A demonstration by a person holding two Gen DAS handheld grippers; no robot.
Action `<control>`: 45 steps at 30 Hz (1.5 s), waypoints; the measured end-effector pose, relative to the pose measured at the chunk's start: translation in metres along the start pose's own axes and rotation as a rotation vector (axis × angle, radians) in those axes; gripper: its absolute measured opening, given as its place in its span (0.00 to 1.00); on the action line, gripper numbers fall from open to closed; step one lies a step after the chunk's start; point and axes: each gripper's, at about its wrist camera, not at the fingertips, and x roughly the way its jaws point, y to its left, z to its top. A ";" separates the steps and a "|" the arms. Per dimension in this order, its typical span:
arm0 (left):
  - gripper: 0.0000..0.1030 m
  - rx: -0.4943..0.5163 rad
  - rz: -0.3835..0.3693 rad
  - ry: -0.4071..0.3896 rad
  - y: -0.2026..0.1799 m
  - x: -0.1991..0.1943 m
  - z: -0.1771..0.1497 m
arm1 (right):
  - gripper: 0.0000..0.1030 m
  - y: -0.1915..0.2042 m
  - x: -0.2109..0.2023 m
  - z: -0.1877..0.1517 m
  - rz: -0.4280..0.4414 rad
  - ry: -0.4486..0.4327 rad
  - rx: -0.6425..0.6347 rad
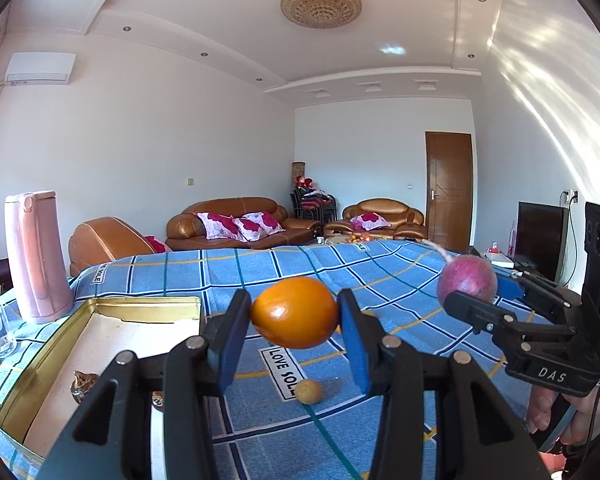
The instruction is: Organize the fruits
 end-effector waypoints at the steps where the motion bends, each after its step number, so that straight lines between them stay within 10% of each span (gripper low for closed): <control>1: 0.45 -0.006 0.002 0.000 0.003 0.000 0.000 | 0.55 0.003 0.002 0.002 0.005 0.002 -0.003; 45: 0.45 -0.065 0.259 0.075 0.096 -0.014 -0.014 | 0.55 0.108 0.090 0.045 0.236 0.064 -0.117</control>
